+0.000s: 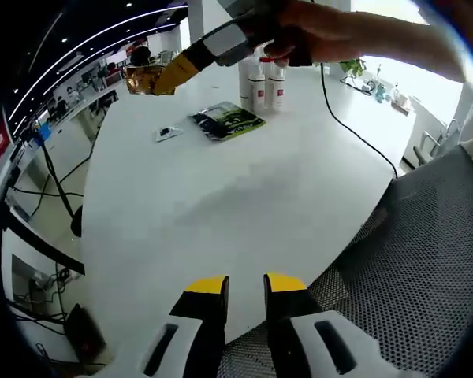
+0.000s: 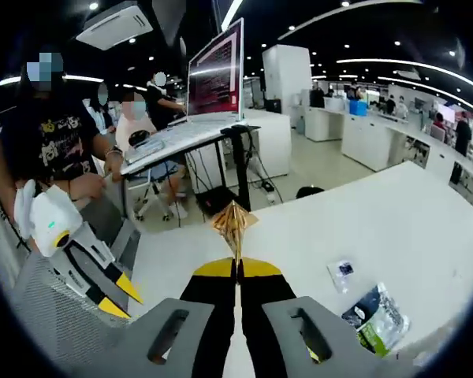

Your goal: Arrange the skincare products in the storage area until every visible bottle or jar stands upright without overlapping.

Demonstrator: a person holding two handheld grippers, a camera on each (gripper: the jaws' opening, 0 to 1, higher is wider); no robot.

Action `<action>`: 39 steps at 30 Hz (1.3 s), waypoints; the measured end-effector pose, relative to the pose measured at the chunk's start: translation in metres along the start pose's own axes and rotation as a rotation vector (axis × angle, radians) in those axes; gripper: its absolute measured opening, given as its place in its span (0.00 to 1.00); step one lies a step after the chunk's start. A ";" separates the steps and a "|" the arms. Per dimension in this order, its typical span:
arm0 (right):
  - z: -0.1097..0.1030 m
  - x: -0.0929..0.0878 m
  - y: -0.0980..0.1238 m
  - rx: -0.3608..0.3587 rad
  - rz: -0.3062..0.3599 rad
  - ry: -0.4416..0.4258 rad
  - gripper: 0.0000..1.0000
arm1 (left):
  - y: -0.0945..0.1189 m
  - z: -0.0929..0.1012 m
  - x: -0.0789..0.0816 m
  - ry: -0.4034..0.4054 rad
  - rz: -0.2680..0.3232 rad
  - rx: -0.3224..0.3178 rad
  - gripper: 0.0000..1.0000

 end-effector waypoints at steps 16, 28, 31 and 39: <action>-0.071 -0.018 0.086 -0.072 0.030 -0.024 0.00 | 0.033 0.038 0.044 0.077 0.253 -0.284 0.32; -0.123 -0.063 0.101 -0.034 -0.056 -0.018 0.00 | 0.055 0.093 0.051 0.208 0.304 -0.558 0.31; -0.131 -0.063 0.100 -0.027 -0.066 0.008 0.00 | 0.055 0.094 0.050 0.214 0.292 -0.582 0.28; -0.147 -0.060 0.089 -0.011 -0.099 0.088 0.01 | 0.054 0.097 0.044 0.172 0.262 -0.584 0.17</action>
Point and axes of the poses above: the point that each gripper's makers call its tool centre point, and the gripper's own axes: y roughly backward along the fingers, z roughly to its right, x roughly out of its top, the point moved 6 cm from there along y, roughly backward along the fingers, and after that the axes turned 9 degrees about y, right-handed, at the moved point
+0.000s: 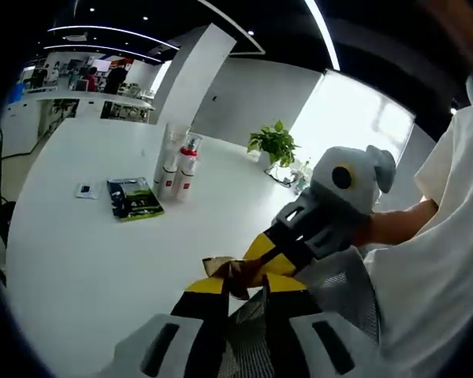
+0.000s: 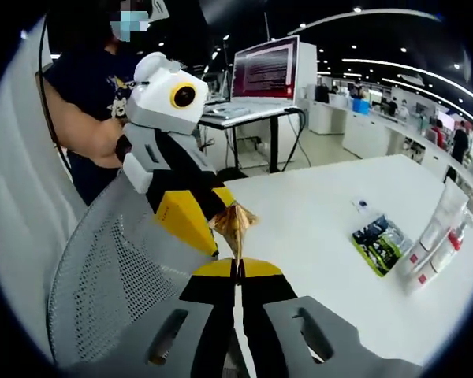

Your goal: Arrange the skincare products in the storage area until every visible bottle or jar stands upright without overlapping.

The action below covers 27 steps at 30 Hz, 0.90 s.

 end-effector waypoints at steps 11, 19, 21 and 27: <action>0.001 -0.002 -0.005 0.003 -0.026 0.056 0.14 | 0.004 -0.010 -0.002 0.060 -0.048 0.011 0.05; 0.005 0.003 -0.002 0.009 0.086 -0.086 0.43 | 0.003 -0.010 -0.003 0.082 -0.059 -0.006 0.05; 0.009 -0.001 0.000 -0.012 0.099 -0.155 0.47 | 0.004 -0.011 -0.002 0.088 -0.056 -0.008 0.05; 0.005 -0.012 0.008 0.048 0.176 -0.398 0.50 | 0.006 -0.007 0.003 0.113 -0.024 -0.048 0.05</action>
Point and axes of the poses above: the point that each gripper's makers call its tool centre point, and the gripper's own axes: y roughly backward along the fingers, z roughly to its right, x roughly out of its top, the point moved 6 cm from there along y, roughly backward along the fingers, and after that the axes turned 9 degrees about y, right-handed, at the moved point
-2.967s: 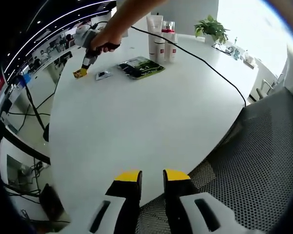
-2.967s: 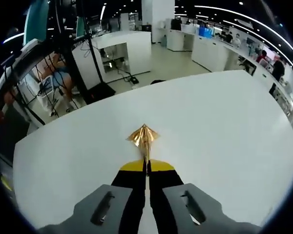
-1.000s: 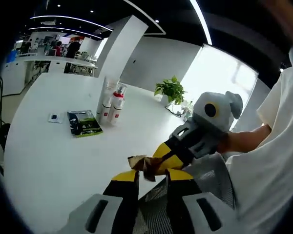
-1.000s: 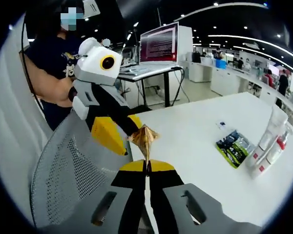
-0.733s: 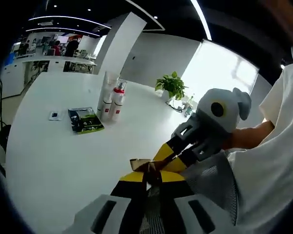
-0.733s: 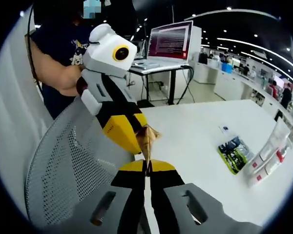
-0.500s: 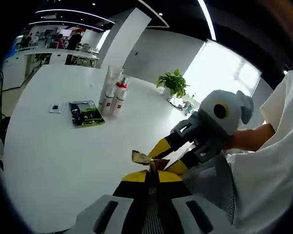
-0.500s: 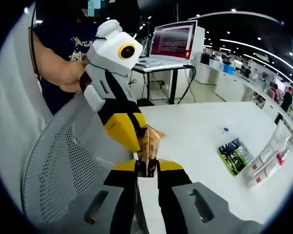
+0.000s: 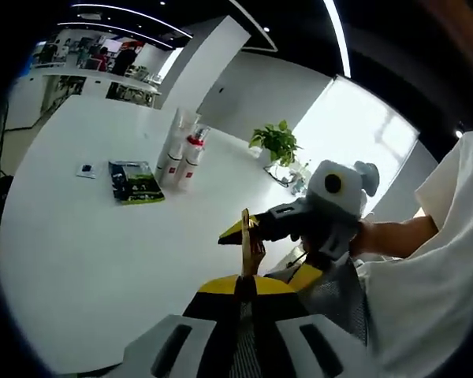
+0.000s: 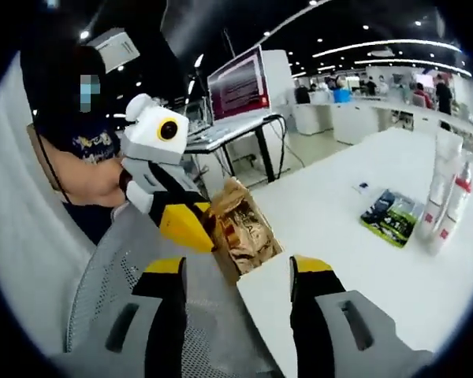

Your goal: Arrange the skincare products in the storage area until every visible bottle or jar stands upright without overlapping.

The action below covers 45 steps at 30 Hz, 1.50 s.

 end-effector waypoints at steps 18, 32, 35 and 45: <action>-0.009 0.018 0.021 0.242 0.244 -0.424 0.00 | -0.001 0.014 -0.001 0.138 -0.043 -0.189 0.06; -0.010 0.022 0.022 0.271 0.283 -0.473 0.04 | 0.003 0.021 0.001 0.177 -0.043 -0.274 0.01; -0.006 0.027 0.023 0.237 0.322 -0.459 0.05 | 0.001 0.022 -0.002 0.179 -0.071 -0.269 0.01; 0.000 0.028 0.019 0.199 0.339 -0.424 0.03 | 0.001 0.018 0.001 0.199 -0.061 -0.256 0.00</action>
Point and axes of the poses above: the point that each gripper's makers call its tool centre point, and the gripper's own axes: y roughly backward along the fingers, z roughly to its right, x roughly out of its top, the point moved 6 cm from there along y, roughly backward along the fingers, and after that the axes turned 9 degrees about y, right-handed, at the moved point
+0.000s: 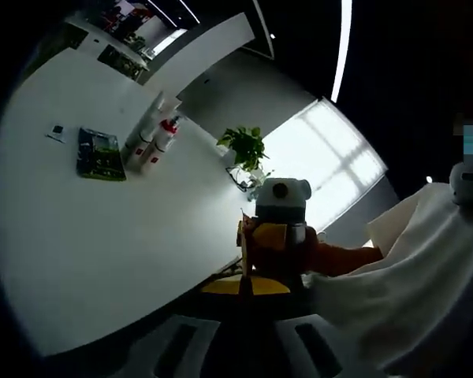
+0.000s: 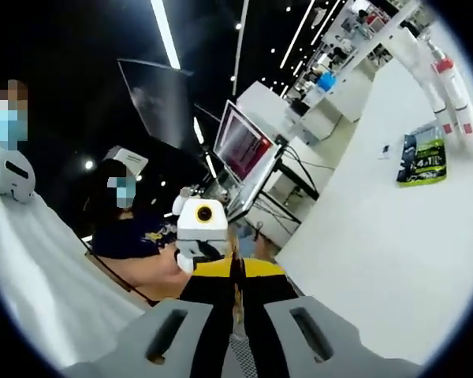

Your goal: Arrange the skincare products in the storage area until every visible bottle or jar stands upright without overlapping.

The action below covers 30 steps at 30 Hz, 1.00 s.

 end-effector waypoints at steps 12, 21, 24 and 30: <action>0.005 0.006 0.010 -0.039 0.015 0.062 0.02 | -0.003 -0.003 -0.001 0.027 -0.018 0.022 0.00; 0.008 0.014 0.022 -0.289 -0.084 0.452 0.36 | -0.001 -0.014 0.018 0.161 0.096 0.023 0.01; 0.010 0.015 0.026 -0.356 -0.105 0.546 0.43 | -0.003 -0.019 0.023 0.199 0.120 0.021 0.01; 0.015 0.019 0.033 -0.520 -0.129 0.621 0.71 | -0.003 -0.029 0.035 0.213 0.111 0.067 0.01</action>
Point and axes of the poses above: the point that each gripper's makers call its tool centre point, and the gripper's own axes: y roughly backward along the fingers, z roughly to its right, x roughly out of its top, the point moved 6 cm from there along y, roughly backward along the fingers, and after that the axes turned 9 degrees about y, right-handed, at the moved point
